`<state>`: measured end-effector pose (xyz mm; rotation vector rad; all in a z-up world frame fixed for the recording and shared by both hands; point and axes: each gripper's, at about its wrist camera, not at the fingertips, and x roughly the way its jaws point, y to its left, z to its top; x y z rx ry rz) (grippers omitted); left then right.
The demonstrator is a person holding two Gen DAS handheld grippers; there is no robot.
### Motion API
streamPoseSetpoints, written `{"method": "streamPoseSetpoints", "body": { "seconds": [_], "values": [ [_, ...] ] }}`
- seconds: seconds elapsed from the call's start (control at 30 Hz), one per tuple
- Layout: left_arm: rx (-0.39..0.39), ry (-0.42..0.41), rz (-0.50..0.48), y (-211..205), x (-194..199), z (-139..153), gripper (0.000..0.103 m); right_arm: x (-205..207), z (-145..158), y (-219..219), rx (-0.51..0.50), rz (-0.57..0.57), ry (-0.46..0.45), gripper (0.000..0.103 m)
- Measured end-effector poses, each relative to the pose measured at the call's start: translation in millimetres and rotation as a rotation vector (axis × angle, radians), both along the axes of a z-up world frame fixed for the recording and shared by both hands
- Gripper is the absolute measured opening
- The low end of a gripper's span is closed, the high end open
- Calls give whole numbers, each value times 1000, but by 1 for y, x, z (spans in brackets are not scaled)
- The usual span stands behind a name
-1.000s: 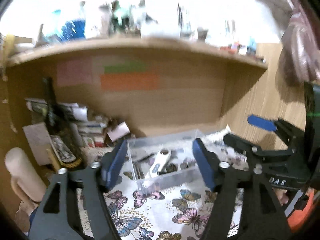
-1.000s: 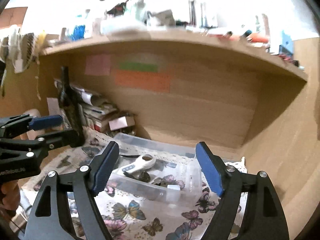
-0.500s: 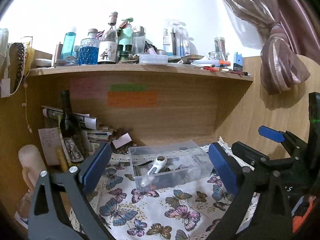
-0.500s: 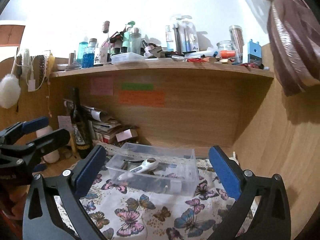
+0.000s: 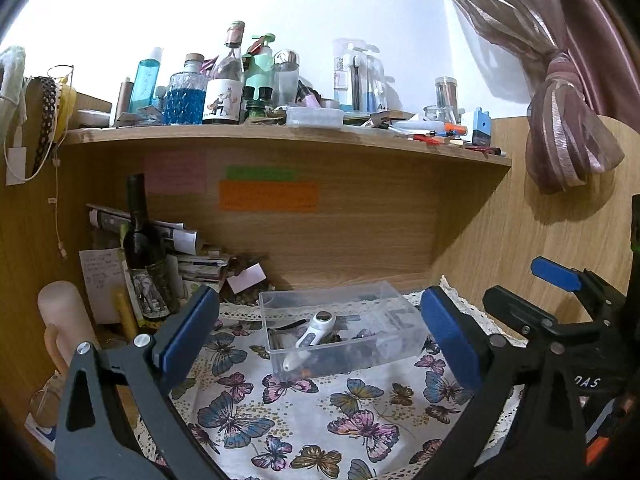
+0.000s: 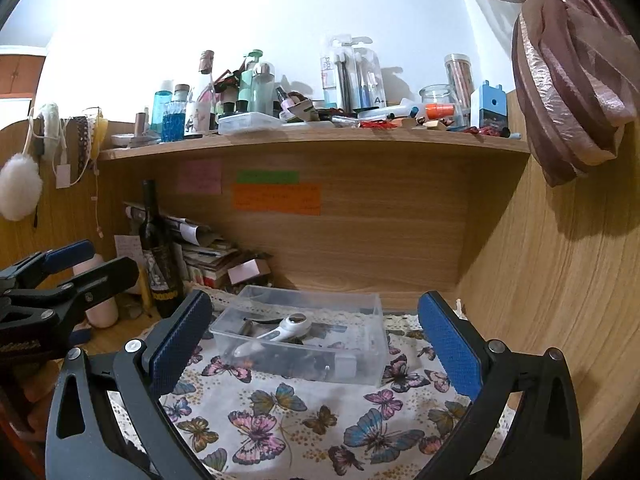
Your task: Organize rigid objects
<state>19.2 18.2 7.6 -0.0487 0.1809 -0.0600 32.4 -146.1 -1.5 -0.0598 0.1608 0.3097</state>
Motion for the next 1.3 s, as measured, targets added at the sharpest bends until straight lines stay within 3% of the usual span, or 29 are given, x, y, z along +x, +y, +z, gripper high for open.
{"method": "streamPoseSetpoints", "body": {
  "seconds": [1.3],
  "values": [
    [-2, -11, -28, 3, 2, 4, 102, -6, 3, 5, 52, -17, -14, 103]
  ]
}}
